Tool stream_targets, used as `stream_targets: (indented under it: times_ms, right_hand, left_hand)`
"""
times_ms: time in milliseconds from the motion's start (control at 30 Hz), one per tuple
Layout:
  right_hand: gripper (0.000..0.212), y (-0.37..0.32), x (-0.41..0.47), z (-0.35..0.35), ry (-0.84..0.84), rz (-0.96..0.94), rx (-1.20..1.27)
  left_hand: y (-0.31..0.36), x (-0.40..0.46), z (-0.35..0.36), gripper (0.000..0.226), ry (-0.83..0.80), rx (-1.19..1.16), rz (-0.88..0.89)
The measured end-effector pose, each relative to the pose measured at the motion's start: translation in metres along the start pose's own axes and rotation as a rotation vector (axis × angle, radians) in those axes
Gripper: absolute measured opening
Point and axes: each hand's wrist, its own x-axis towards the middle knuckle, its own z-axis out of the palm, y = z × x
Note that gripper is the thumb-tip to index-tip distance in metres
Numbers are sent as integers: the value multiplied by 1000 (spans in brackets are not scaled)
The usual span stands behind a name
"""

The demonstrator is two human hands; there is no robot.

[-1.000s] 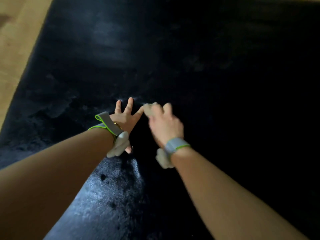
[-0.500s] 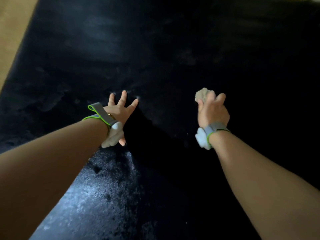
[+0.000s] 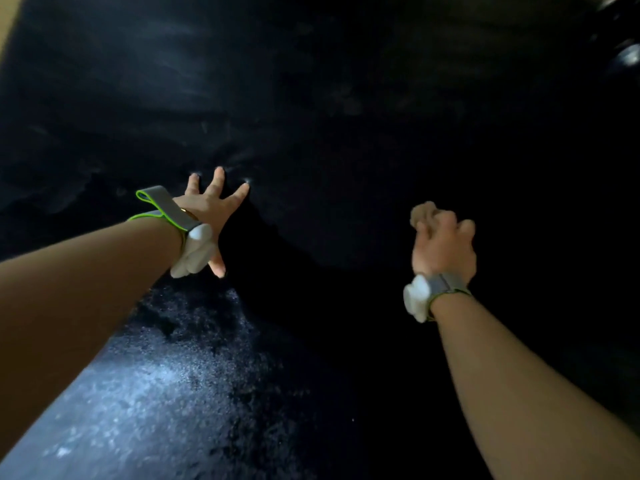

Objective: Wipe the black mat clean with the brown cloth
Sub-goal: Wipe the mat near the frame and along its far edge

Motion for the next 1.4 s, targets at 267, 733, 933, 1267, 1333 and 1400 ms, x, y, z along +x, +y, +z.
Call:
stream_targets:
  times_ms: [267, 733, 933, 1267, 1333, 1400]
  right_hand:
    - [38, -66, -100, 26, -157, -359, 58]
    - [33, -91, -149, 31, -196, -460, 104]
    - [39, -59, -134, 19, -241, -494, 10]
    - [42, -50, -145, 22, -129, -267, 75]
    - [39, -69, -180, 31, -155, -499, 65]
    - [34, -63, -181, 27, -213, -613, 52]
  left_hand:
    - [19, -32, -10, 104, 50, -137, 10]
    - [58, -109, 79, 151, -106, -143, 39]
    - [55, -108, 86, 153, -82, -145, 36]
    - [60, -105, 87, 158, -70, -151, 17]
    - [59, -104, 88, 157, -64, -151, 14]
    - [58, -105, 89, 157, -63, -158, 20]
